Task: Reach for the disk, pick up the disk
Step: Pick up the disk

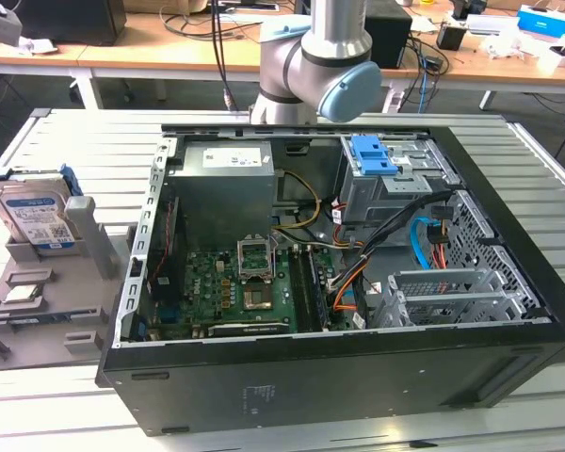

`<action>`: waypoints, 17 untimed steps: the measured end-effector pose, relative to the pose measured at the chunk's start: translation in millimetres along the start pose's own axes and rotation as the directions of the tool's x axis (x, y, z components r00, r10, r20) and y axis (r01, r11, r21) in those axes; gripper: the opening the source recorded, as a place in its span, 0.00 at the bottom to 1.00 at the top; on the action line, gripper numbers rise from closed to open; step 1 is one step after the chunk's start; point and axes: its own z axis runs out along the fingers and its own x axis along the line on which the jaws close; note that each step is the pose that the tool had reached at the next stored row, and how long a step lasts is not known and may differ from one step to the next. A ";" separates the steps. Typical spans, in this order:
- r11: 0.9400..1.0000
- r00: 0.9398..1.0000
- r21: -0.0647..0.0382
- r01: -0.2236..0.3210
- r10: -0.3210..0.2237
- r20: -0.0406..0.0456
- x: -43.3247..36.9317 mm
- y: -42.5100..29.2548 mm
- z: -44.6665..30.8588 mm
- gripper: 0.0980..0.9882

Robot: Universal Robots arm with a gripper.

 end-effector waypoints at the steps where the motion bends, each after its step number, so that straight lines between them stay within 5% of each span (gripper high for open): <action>1: 1.000 1.000 0.000 0.000 0.000 0.000 0.0 0.0 0.4 0.43; 17: 1.000 1.000 0.000 0.000 0.000 0.000 0.0 -0.3 7.3 0.43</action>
